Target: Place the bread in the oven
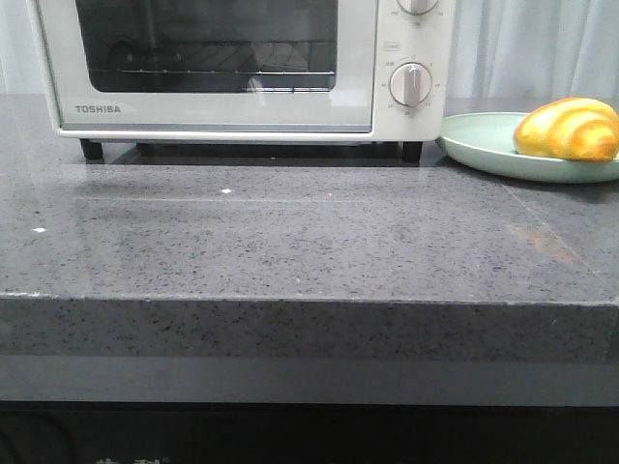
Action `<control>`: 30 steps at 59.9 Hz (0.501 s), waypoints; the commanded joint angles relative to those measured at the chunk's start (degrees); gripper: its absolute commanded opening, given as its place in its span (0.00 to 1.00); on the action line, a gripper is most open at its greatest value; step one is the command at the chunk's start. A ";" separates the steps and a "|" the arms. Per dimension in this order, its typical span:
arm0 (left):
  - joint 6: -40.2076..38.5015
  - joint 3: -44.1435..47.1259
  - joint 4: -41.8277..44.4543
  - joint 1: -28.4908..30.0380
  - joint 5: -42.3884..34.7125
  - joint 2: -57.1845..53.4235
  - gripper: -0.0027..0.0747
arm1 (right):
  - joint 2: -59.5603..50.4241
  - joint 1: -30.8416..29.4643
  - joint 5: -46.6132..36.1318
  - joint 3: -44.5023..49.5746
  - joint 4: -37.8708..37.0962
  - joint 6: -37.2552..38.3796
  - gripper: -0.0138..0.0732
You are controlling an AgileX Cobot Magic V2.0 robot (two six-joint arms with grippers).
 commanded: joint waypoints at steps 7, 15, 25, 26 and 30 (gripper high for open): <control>0.00 -6.56 -0.22 -0.37 -4.94 4.85 0.01 | 0.95 0.09 -4.18 -2.10 0.40 -0.37 0.08; 0.00 -7.23 -0.07 -0.37 -6.69 7.05 0.01 | 0.95 0.09 -4.18 -2.10 0.40 -0.37 0.08; 0.00 -7.23 -0.07 -0.37 -5.20 7.94 0.01 | 0.95 0.09 -4.18 -2.10 0.40 -0.37 0.08; 0.00 -7.23 -0.07 -0.37 -4.49 7.94 0.01 | 0.95 0.09 -4.18 -2.10 0.40 -0.37 0.08; 0.00 -7.23 -0.07 -0.51 -2.13 7.64 0.01 | 0.95 0.09 -4.18 -2.10 0.40 -0.37 0.08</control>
